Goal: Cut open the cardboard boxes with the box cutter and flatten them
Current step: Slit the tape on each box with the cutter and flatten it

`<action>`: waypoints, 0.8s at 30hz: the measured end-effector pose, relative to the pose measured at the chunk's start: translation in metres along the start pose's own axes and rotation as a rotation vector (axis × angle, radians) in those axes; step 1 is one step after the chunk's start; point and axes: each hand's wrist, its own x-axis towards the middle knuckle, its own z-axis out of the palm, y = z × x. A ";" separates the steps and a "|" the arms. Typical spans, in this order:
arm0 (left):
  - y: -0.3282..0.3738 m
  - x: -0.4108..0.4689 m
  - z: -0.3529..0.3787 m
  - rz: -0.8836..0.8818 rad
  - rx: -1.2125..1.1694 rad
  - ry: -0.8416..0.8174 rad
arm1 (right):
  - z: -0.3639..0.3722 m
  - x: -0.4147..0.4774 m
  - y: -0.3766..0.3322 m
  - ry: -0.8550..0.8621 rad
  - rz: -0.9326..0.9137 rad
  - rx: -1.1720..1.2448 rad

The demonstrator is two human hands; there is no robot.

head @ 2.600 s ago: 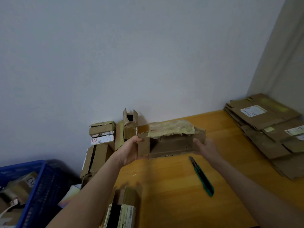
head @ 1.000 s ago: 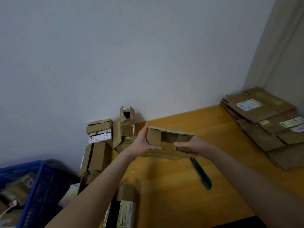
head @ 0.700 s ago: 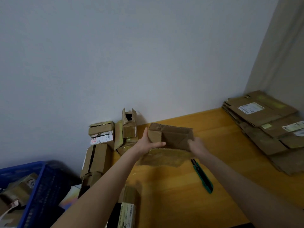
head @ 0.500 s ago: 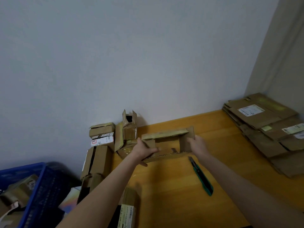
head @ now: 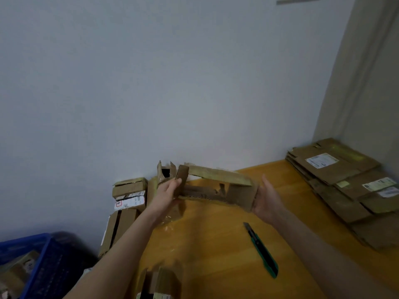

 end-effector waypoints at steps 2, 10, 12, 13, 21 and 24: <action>0.008 -0.001 -0.005 0.016 -0.039 -0.002 | -0.005 -0.002 -0.008 -0.081 0.060 -0.030; 0.016 0.011 -0.003 0.007 -0.521 -0.181 | 0.001 -0.004 0.008 -0.110 0.256 -0.187; 0.019 0.011 0.005 0.019 -0.618 -0.284 | 0.007 -0.007 0.020 -0.129 0.285 -0.158; 0.019 0.010 0.008 0.021 -0.657 -0.314 | 0.008 -0.008 0.027 -0.132 0.290 -0.132; 0.021 0.006 0.020 -0.027 -0.741 -0.256 | 0.009 -0.005 0.059 -0.021 0.316 0.088; 0.016 0.005 0.005 -0.039 -0.661 -0.227 | 0.003 -0.001 0.048 0.074 0.256 0.086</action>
